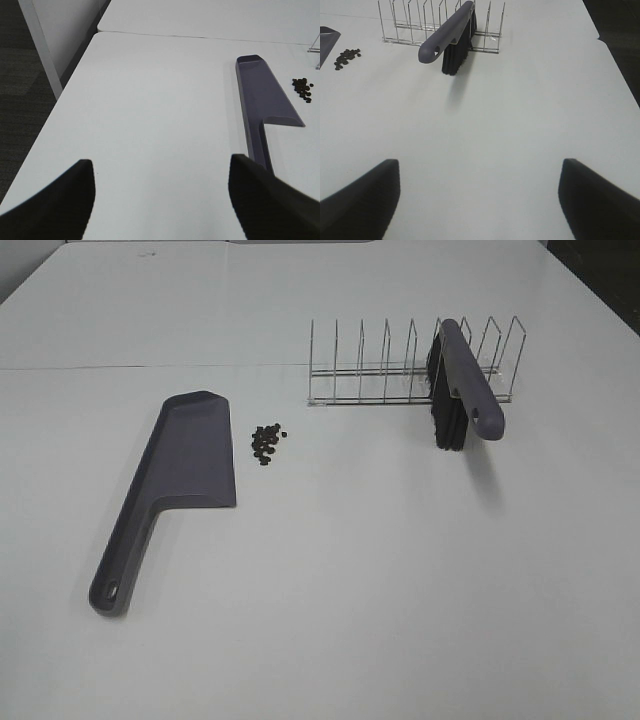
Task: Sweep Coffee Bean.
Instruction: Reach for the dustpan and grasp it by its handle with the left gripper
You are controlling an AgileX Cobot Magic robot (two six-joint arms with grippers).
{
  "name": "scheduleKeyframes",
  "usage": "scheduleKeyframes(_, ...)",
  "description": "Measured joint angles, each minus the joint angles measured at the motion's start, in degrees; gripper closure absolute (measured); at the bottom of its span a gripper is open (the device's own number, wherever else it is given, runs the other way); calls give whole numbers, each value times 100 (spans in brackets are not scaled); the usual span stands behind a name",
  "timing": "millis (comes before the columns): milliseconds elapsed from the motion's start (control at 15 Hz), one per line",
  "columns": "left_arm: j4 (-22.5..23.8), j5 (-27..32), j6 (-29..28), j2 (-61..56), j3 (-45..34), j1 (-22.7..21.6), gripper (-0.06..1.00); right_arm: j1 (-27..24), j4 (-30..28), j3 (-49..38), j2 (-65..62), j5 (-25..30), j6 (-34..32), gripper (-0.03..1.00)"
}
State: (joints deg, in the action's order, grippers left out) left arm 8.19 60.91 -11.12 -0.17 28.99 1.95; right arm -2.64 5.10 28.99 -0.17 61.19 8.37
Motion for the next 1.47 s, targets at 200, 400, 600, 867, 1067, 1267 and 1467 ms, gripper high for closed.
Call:
scheduleKeyframes(200, 0, 0, 0, 0, 0, 0, 24, 0, 0, 0, 0, 0, 0, 21)
scheduleKeyframes(400, 0, 0, 0, 0, 0, 0, 24, 0, 0, 0, 0, 0, 0, 21)
scheduleKeyframes(600, 0, 0, 0, 0, 0, 0, 24, 0, 0, 0, 0, 0, 0, 21)
scheduleKeyframes(867, 0, 0, 0, 0, 0, 0, 24, 0, 0, 0, 0, 0, 0, 21)
scheduleKeyframes(1067, 0, 0, 0, 0, 0, 0, 24, 0, 0, 0, 0, 0, 0, 21)
scheduleKeyframes(1267, 0, 0, 0, 0, 0, 0, 24, 0, 0, 0, 0, 0, 0, 21)
scheduleKeyframes(1467, 0, 0, 0, 0, 0, 0, 24, 0, 0, 0, 0, 0, 0, 21)
